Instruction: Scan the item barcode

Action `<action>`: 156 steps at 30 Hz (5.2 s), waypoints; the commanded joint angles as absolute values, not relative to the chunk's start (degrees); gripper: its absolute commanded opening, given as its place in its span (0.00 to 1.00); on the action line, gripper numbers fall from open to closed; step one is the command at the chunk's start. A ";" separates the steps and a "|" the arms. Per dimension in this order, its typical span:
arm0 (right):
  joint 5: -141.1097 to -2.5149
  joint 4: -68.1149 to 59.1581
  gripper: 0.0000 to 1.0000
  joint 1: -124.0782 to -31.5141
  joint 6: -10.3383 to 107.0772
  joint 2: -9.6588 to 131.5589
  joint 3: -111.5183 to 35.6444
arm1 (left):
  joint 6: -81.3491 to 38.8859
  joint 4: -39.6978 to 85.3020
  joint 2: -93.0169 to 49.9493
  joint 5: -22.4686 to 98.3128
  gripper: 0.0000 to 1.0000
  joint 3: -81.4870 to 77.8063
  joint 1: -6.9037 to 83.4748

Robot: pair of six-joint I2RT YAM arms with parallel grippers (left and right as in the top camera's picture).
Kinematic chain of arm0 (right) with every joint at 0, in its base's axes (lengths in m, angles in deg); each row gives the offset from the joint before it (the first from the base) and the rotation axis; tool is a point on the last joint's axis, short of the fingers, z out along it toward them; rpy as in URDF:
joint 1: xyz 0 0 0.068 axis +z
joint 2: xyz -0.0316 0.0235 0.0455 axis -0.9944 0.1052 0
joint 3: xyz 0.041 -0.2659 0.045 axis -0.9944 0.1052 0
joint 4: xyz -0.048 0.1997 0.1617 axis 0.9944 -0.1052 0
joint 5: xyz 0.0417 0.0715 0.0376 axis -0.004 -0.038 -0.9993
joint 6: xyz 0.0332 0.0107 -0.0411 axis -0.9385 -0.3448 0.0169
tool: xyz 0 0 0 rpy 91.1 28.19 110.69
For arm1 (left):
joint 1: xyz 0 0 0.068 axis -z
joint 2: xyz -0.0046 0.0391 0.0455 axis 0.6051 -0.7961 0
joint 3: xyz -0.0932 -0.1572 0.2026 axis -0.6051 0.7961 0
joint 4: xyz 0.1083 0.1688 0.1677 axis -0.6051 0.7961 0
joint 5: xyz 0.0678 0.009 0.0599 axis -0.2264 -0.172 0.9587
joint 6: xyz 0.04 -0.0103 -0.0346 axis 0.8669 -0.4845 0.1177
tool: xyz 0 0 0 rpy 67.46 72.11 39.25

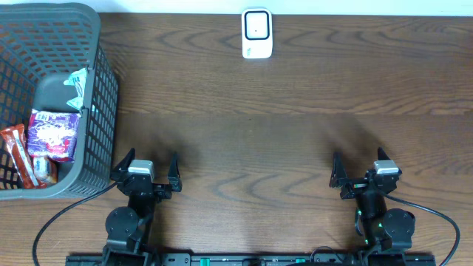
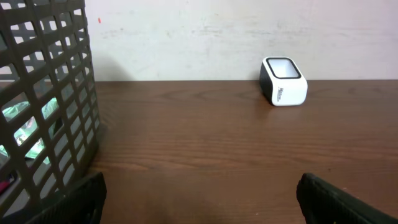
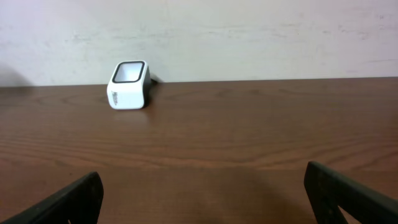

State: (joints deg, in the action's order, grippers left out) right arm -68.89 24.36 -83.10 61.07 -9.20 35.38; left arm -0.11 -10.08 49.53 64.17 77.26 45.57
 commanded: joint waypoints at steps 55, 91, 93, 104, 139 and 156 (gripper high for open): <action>-68.39 24.30 0.99 -83.88 61.70 -9.44 35.64 | 0.42 -7.17 49.88 65.57 0.98 77.81 45.29; -68.39 24.30 0.99 -83.88 61.70 -9.44 35.64 | 8.59 -7.63 49.88 70.16 0.98 77.81 45.29; -68.39 24.32 0.99 -83.88 61.70 -9.44 35.62 | 8.57 -7.61 49.88 70.10 0.98 77.81 45.29; -68.37 24.30 0.99 -83.88 61.70 -9.44 35.64 | 5.73 -25.95 49.88 51.95 0.98 77.74 45.29; -68.37 24.30 0.99 -83.88 61.70 -9.44 35.62 | -8.30 49.96 -27.95 68.59 0.97 -36.53 33.07; -68.37 24.30 0.99 -83.88 61.70 -9.44 35.64 | -27.80 60.43 -49.70 70.84 0.98 -45.03 6.36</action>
